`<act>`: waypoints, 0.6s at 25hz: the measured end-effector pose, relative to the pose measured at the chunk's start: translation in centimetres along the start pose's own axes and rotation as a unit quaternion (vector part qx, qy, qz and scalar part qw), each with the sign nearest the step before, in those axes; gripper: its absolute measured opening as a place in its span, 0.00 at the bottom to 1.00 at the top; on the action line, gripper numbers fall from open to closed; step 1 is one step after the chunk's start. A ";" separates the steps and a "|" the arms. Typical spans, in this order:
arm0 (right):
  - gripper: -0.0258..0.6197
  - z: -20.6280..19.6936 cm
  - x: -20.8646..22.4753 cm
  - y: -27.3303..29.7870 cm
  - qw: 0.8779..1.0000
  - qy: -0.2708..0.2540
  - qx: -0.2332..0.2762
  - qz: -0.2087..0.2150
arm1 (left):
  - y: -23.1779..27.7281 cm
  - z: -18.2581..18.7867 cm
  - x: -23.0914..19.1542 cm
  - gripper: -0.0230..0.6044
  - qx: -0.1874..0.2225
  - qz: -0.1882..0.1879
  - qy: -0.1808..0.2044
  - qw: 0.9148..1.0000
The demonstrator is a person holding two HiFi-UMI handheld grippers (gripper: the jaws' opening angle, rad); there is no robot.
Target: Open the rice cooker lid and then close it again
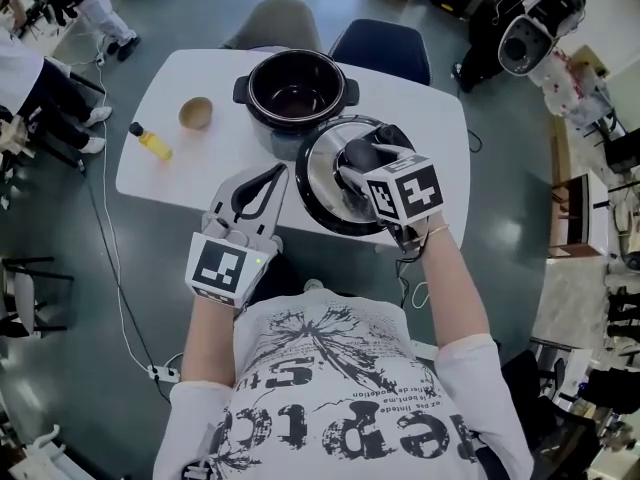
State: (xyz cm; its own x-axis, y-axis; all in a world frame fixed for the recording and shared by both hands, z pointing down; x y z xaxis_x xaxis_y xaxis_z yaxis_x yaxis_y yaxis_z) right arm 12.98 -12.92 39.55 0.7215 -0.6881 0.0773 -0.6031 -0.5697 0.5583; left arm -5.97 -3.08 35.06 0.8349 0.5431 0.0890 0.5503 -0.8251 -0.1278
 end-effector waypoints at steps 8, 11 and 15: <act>0.49 7.6 1.8 5.3 1.000 -0.007 0.013 -0.005 | 4.1 0.9 -7.7 0.06 -0.002 -0.015 0.012 1.000; 0.49 9.8 2.3 7.8 1.000 -0.008 0.012 -0.006 | 5.3 0.9 -10.8 0.06 0.004 -0.021 0.015 1.000; 0.49 12.5 2.5 11.7 1.000 -0.002 0.013 -0.012 | 6.9 0.5 -15.4 0.06 0.014 -0.035 0.020 0.999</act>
State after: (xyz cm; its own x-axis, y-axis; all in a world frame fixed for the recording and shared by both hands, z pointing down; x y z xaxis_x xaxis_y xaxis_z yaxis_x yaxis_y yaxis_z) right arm 3.48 -26.97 35.93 0.7349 -0.6755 0.0601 -0.5935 -0.5978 0.5388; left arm -15.03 -17.06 32.34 0.7939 0.5924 0.1372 0.6078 -0.7804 -0.1467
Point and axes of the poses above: the fingertips, and each gripper's own axes: y forward along the fingers, x to its right, z out of its top, the point moved 8 cm from there along -y, backward along the fingers, and after that the axes turned 13 degrees about x, right-handed, at the moved point
